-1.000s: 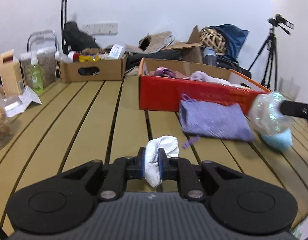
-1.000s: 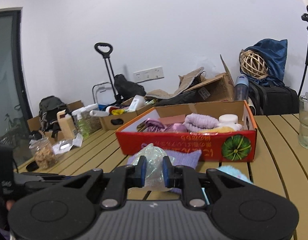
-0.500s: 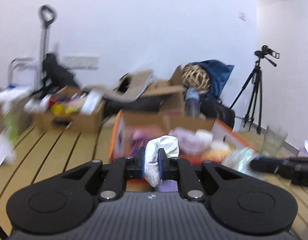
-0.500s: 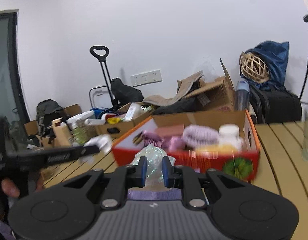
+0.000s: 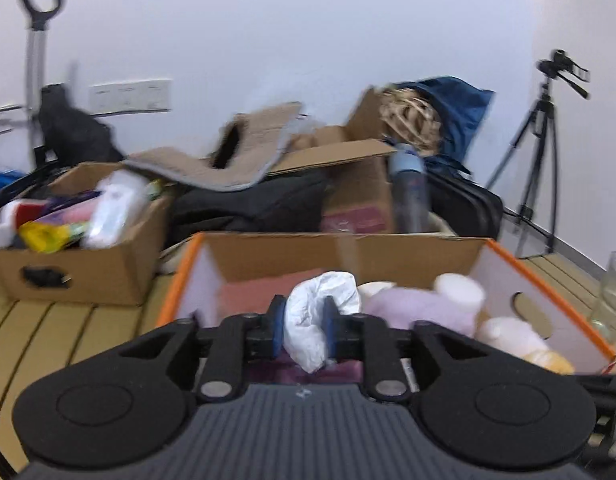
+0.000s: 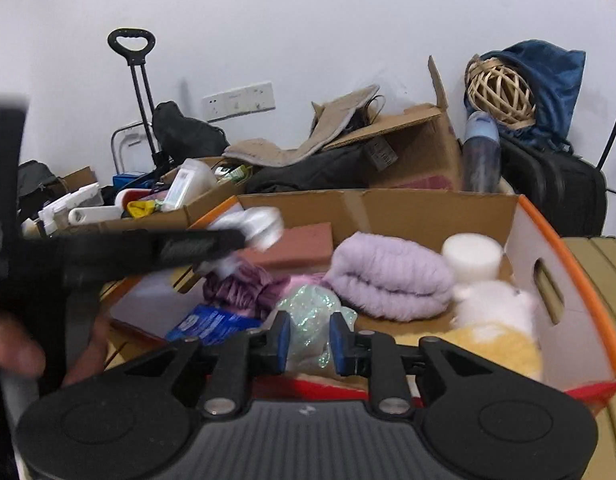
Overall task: Organize soft objects
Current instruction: 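Carry both items into the red box and open both grippers, then withdraw both grippers toward the lavender drawstring sack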
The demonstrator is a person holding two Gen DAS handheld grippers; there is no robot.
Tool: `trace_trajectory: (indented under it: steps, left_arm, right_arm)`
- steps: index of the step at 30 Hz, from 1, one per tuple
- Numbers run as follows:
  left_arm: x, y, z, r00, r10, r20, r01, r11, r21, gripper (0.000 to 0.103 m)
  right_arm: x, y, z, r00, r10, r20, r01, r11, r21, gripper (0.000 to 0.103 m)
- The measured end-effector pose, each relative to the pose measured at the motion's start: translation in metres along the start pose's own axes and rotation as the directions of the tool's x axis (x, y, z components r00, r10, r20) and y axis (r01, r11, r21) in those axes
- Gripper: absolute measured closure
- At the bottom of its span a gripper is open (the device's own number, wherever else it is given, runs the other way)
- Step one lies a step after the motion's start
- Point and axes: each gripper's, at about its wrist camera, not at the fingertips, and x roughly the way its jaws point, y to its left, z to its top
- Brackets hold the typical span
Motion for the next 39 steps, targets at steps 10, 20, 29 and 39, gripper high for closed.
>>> trace_trajectory:
  steps: [10,20,29,39]
  left_arm:
    - [-0.049,0.008,-0.006,0.996,0.040,0.079,-0.041,0.999,0.012,0.020]
    - [-0.178,0.030,-0.090,0.965,0.201,0.171,-0.168,0.968,-0.187,0.017]
    - [-0.253,0.019,-0.163,0.954,0.265,0.137,-0.232,0.948,-0.218,0.015]
    - [-0.266,-0.004,-0.174,0.965,0.214,0.149,-0.192,0.970,-0.149,0.011]
  right_arm:
    - [-0.046,-0.014,0.007,0.996,-0.006,0.086,0.003,0.999,0.045,0.042]
    - [-0.135,-0.028,-0.020,0.972,-0.048,0.228,0.051,0.999,-0.005,0.036]
    - [-0.210,-0.022,-0.111,0.970,-0.019,0.243,0.041,0.995,-0.088,0.033]
    - [-0.250,-0.014,-0.141,0.972,0.050,0.232,-0.034,0.997,-0.075,0.029]
